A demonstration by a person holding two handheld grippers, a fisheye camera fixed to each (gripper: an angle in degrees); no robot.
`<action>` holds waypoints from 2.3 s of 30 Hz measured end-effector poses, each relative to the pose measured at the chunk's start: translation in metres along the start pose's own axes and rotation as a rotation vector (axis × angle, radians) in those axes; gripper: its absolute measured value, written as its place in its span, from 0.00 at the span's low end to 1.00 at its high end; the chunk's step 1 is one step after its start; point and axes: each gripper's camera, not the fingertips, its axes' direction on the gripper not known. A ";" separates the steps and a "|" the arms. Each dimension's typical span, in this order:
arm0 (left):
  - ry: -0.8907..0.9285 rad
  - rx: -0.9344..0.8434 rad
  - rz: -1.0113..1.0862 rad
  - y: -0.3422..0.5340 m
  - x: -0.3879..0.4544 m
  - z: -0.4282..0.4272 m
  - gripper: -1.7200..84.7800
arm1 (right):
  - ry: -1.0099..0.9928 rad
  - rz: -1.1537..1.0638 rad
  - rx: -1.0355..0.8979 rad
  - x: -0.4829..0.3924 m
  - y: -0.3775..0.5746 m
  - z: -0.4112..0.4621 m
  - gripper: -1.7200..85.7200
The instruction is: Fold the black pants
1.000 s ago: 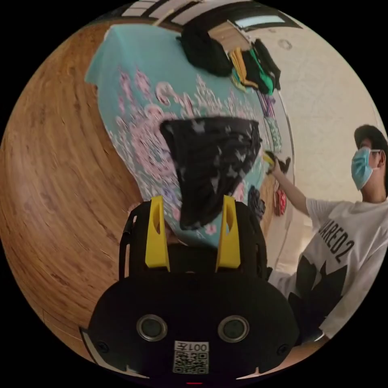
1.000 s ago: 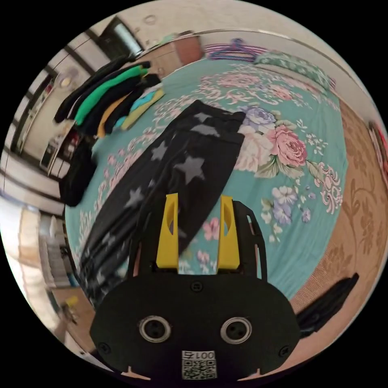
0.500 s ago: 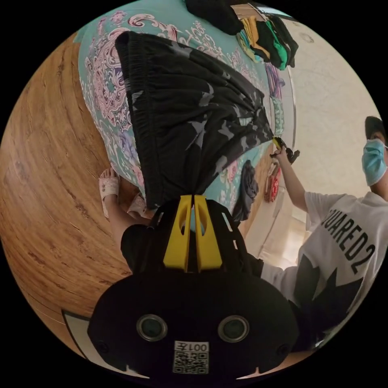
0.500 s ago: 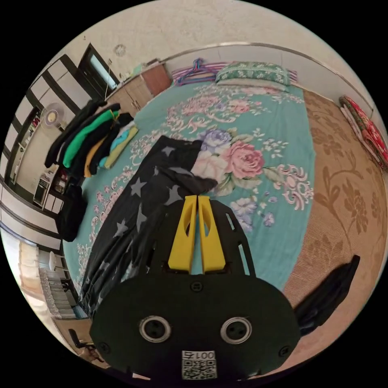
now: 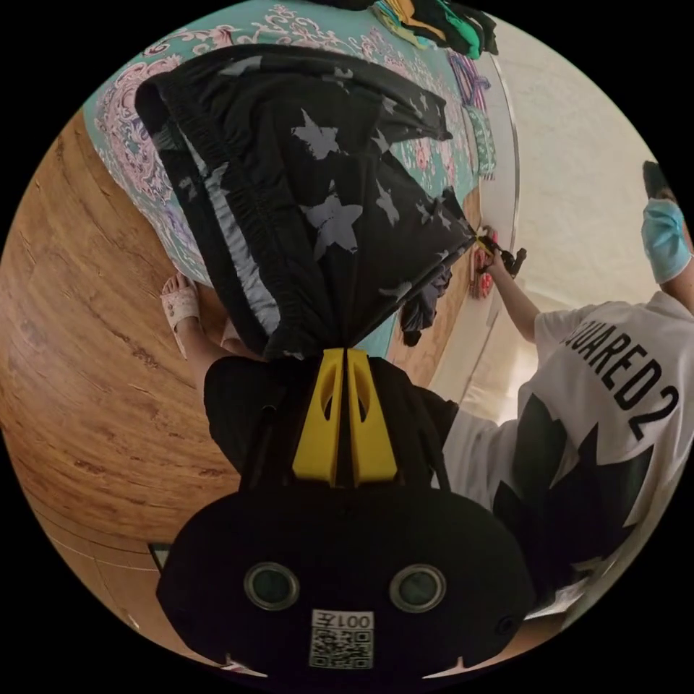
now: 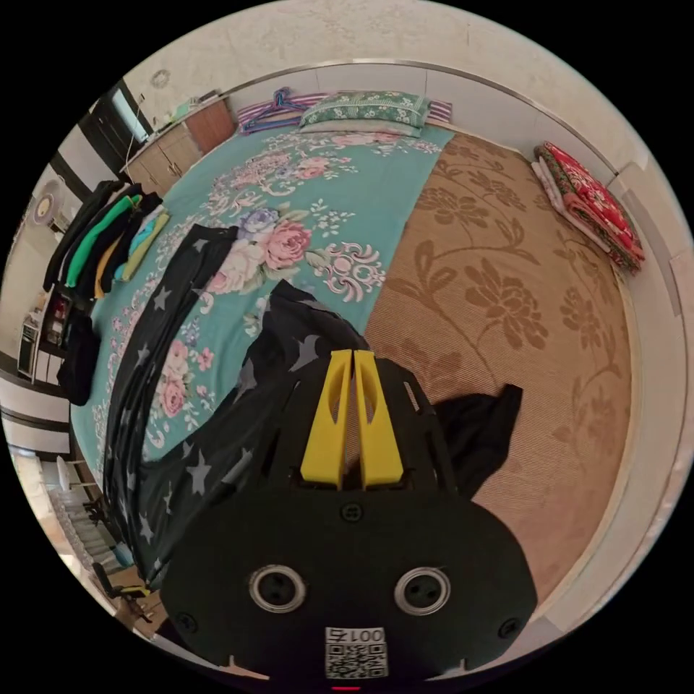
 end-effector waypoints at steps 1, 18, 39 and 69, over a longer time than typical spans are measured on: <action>-0.017 -0.061 0.014 -0.003 0.004 0.007 0.01 | 0.025 0.013 -0.011 0.003 0.001 -0.005 0.02; 0.246 -0.198 0.169 -0.102 0.056 -0.039 0.01 | 0.111 0.093 0.102 -0.090 -0.060 -0.071 0.02; 0.158 -0.049 -0.043 -0.270 -0.108 -0.135 0.01 | 0.026 -0.613 0.147 -0.546 -0.112 0.088 0.10; 0.384 0.090 0.102 -0.247 -0.059 -0.174 0.03 | 0.023 -0.359 -0.026 -0.696 0.602 0.159 0.23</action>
